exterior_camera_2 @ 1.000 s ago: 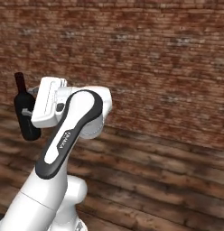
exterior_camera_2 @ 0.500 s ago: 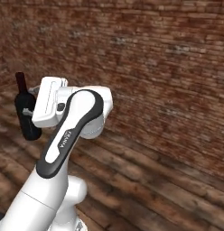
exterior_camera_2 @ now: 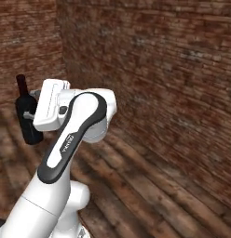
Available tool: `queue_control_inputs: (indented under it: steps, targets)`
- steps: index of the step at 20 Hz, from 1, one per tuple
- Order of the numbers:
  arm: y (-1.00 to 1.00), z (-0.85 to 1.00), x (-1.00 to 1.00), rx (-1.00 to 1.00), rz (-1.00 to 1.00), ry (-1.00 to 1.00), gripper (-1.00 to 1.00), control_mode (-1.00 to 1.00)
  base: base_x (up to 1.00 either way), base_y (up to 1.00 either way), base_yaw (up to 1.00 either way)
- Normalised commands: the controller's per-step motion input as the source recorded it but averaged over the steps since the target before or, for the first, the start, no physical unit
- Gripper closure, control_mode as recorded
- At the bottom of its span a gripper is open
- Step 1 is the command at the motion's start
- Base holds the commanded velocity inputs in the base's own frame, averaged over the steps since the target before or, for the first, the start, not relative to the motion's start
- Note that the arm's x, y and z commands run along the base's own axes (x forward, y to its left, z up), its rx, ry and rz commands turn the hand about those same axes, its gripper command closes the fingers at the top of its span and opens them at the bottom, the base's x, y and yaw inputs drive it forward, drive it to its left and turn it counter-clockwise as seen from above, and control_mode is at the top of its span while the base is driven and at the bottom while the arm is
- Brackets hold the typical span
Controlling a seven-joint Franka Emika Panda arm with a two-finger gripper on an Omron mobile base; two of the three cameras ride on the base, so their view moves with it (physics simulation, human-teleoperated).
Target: There is a wine glass and glass cup on the dining counter. Place the wine bottle next to the wine glass and the juice bottle next to the glass cup.
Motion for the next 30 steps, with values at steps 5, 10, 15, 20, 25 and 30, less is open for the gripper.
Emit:
queue_control_inputs:
  steps: [5, 10, 15, 20, 25, 30]
  targets:
    - [0.00, 0.00, 0.00, 0.00, 0.00, 0.00, 1.00, 1.00, 1.00, 0.40, 0.51]
    - [0.00, 0.00, 0.00, 0.00, 0.00, 0.00, 1.00, 1.00, 1.00, 0.29, 0.49]
    - [0.00, 0.00, 0.00, 0.00, 0.00, 0.00, 1.00, 1.00, 1.00, 0.23, 0.44]
    - [0.00, 0.00, 0.00, 0.00, 0.00, 0.00, 1.00, 1.00, 1.00, 0.31, 0.42]
    - [0.00, 0.00, 0.00, 0.00, 0.00, 0.00, 1.00, 1.00, 1.00, 0.31, 0.43]
    - [0.00, 0.00, 0.00, 0.00, 0.00, 0.00, 1.00, 1.00, 1.00, 0.23, 0.47]
